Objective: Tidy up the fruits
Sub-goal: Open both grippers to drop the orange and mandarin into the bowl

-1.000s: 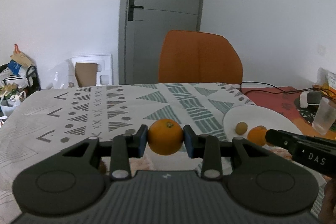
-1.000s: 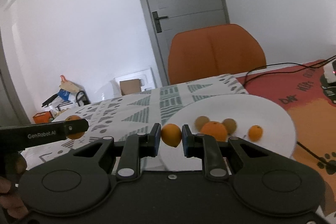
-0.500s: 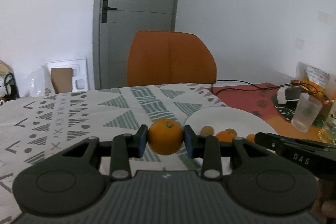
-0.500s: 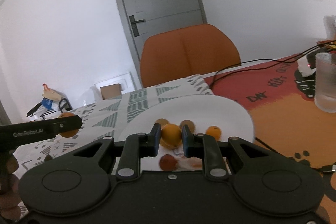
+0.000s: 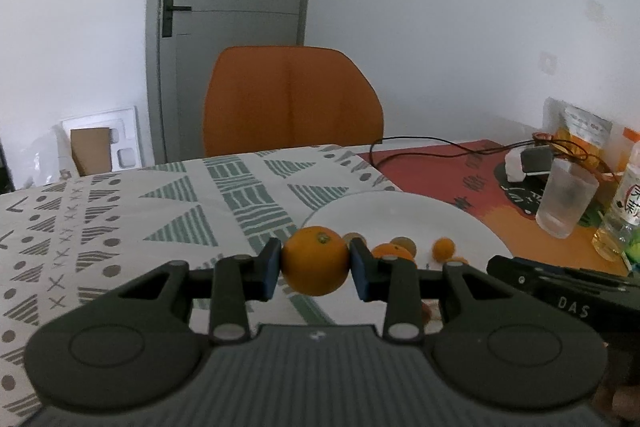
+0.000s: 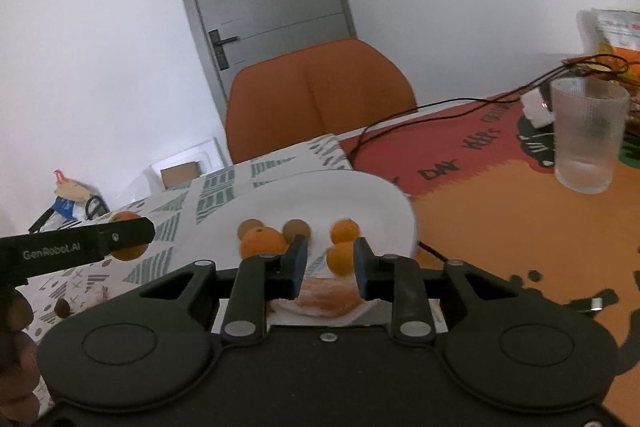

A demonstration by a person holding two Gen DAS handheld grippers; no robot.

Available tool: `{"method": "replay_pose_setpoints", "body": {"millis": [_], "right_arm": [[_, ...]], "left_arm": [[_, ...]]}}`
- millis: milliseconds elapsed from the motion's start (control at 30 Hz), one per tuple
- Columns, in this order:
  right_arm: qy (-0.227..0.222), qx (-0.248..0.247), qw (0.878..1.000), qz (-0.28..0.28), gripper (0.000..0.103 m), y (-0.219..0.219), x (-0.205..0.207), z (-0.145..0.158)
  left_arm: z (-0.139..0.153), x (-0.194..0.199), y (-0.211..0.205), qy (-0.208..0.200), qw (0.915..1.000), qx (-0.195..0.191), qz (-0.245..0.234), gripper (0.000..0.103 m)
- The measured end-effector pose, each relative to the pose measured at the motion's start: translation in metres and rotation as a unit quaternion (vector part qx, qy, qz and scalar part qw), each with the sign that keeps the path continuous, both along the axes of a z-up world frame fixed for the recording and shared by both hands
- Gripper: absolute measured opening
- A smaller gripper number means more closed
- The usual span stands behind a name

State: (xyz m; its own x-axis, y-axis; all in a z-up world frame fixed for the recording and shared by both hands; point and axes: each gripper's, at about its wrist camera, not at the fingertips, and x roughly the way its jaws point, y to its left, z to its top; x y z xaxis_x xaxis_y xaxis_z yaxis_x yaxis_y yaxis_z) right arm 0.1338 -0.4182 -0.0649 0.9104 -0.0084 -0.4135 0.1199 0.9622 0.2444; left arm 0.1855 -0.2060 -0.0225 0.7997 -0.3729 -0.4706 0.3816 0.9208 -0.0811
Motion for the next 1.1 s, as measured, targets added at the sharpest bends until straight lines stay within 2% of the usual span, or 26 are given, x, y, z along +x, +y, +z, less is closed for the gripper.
{"method": "replay_pose_setpoints", "body": {"millis": [200,300,367,433,533,633,733,833,933,1100], "right_arm": [[0.003,0.006,1.0,-0.005,0.03,-0.005,-0.001,-0.002],[0.004,0.006,1.0,-0.001,0.033,-0.002,0.0,-0.003],[0.004,0.006,1.0,0.004,0.034,0.001,0.0,-0.003],[0.003,0.006,1.0,0.01,0.036,0.004,0.0,-0.003],[0.003,0.004,1.0,0.014,0.046,0.009,0.001,-0.003],[0.003,0.003,1.0,0.017,0.052,0.013,0.001,-0.003],[-0.002,0.004,1.0,0.018,0.07,0.017,0.001,-0.001],[-0.007,0.008,1.0,0.021,0.083,0.022,0.001,0.0],[-0.01,0.005,1.0,0.022,0.1,0.029,0.002,0.002],[-0.012,0.002,0.999,0.039,0.101,0.044,0.004,0.004]], "left_arm": [[-0.001,0.0,-0.009,-0.004,1.0,0.001,-0.008,0.036],[-0.002,0.002,-0.01,0.003,0.9999,0.009,-0.006,0.043],[-0.003,0.004,-0.008,0.011,0.9998,0.018,0.001,0.055],[-0.004,0.003,-0.003,0.009,0.9996,0.023,0.013,0.073],[-0.003,0.003,0.007,0.004,0.9993,0.024,0.029,0.085],[-0.003,0.003,0.015,0.003,0.9987,0.032,0.039,0.087],[-0.003,0.003,0.024,0.001,0.9981,0.041,0.045,0.09],[-0.003,0.001,0.032,0.003,0.9983,0.043,0.038,0.09],[-0.003,-0.001,0.042,0.008,0.9981,0.046,0.04,0.09],[-0.005,-0.005,0.057,0.011,0.9979,0.049,0.041,0.09]]}}
